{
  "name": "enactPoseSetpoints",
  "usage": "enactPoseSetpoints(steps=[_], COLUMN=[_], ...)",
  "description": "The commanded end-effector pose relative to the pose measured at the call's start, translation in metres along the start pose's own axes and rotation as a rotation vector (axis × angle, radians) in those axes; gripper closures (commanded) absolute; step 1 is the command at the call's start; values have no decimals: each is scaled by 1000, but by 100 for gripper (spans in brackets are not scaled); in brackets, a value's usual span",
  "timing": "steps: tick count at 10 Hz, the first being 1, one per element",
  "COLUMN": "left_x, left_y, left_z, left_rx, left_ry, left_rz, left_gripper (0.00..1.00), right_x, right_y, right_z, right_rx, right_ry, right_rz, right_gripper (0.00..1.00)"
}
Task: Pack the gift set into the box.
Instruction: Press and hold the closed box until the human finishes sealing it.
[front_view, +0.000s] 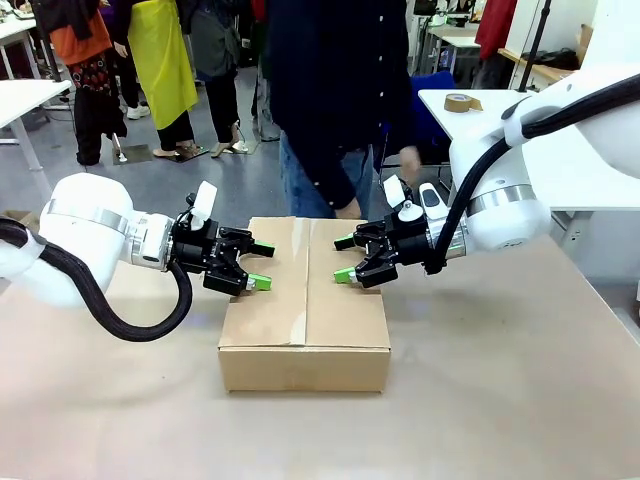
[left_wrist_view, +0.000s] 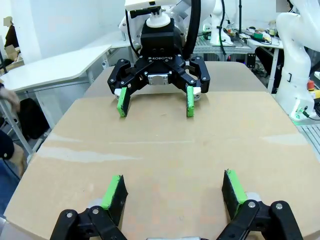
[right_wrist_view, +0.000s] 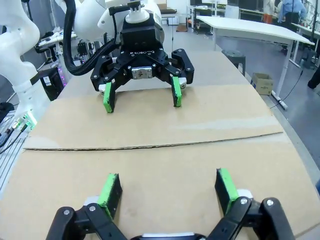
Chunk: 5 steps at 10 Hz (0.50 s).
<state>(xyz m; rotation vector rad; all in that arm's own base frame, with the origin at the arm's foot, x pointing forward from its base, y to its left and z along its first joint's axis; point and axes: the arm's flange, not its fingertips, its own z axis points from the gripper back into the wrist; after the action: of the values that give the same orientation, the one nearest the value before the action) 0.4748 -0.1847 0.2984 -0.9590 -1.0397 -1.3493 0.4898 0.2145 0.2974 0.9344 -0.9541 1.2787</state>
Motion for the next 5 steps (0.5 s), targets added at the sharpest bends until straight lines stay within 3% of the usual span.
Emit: enactPoseSetpoints(steps=[1, 5], left_x=[-2, -2], left_y=[-2, -2], left_z=[0, 0], left_rx=[-12, -12], left_ry=[7, 7], left_rz=[-15, -15], left_gripper=[0, 0], right_x=[-4, -4], right_y=[2, 2], right_z=[-1, -1], right_rx=[-13, -13], right_ry=[-4, -4], right_rz=[-17, -17], right_gripper=[0, 0])
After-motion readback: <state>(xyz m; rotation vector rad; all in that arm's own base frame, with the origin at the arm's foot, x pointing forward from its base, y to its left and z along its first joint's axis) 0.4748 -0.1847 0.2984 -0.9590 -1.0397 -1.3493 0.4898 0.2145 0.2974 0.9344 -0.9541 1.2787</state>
